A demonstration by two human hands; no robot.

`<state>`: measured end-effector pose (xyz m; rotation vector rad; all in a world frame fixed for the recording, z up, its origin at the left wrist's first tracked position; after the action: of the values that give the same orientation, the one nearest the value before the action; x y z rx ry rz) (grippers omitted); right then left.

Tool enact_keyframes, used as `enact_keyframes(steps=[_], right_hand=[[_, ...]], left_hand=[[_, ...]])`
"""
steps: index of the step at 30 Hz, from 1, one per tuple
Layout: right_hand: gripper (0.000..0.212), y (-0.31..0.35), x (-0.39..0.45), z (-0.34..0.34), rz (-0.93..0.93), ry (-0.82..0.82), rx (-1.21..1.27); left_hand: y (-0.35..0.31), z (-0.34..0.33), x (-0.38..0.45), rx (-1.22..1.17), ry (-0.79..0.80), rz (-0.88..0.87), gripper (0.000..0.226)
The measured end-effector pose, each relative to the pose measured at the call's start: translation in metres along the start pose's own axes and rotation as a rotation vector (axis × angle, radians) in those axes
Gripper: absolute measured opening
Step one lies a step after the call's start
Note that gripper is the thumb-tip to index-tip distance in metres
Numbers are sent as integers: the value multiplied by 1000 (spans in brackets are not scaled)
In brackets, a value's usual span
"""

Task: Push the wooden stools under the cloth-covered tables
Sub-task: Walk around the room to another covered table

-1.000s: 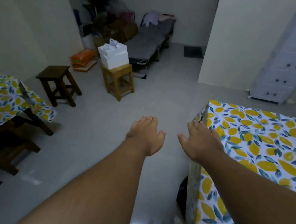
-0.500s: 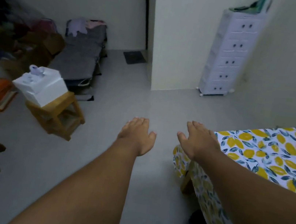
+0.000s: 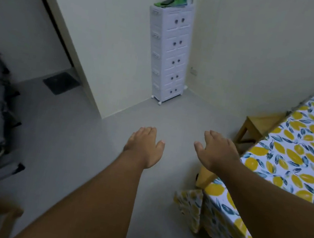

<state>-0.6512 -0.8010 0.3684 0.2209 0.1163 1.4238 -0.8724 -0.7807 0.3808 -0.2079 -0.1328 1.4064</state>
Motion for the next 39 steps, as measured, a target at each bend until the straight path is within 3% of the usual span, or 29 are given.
enact_keyframes(steps=[6, 12, 19, 30, 39], right_hand=[[67, -1, 92, -11, -179, -22, 15], [68, -29, 163, -39, -484, -47, 37], [69, -49, 187, -50, -859, -154, 29], [70, -129, 166, -110, -1395, -192, 74], [71, -136, 165, -136, -1782, -272, 103]], left_hand=[[-12, 8, 142, 26, -28, -230, 62], [-47, -18, 268, 13, 56, -506, 63], [-121, -37, 359, 29, 149, -908, 60], [-268, -154, 371, 117, 443, -1424, 66], [-339, -205, 366, 166, 595, -1809, 67]])
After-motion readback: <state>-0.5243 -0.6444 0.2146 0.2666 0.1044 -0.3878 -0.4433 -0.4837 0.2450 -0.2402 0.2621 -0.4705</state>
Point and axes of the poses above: each hand's wrist, its own x-axis towards the middle knuckle, its own z-axis out of the back of the hand, y = z × x, the point moved 6 cm from there along x, towards the middle knuckle, and after that the axes turned 9 degrees about -y, right-handed, at the moved point
